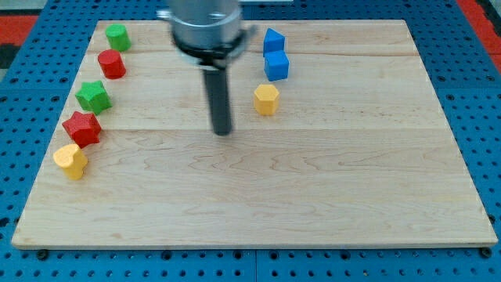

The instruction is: Move the yellow hexagon right to the red star

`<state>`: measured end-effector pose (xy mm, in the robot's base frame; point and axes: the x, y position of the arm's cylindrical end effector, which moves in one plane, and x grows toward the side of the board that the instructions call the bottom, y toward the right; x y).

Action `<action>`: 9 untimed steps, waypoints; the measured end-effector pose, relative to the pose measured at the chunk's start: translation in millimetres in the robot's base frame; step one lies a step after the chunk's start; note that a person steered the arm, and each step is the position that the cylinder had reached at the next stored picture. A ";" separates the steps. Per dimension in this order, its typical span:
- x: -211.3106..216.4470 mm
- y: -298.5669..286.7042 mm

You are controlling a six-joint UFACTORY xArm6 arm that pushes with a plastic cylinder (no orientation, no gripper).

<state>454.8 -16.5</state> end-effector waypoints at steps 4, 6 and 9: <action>-55.5 49.0; -79.7 1.6; -33.4 -85.5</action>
<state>421.3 -102.0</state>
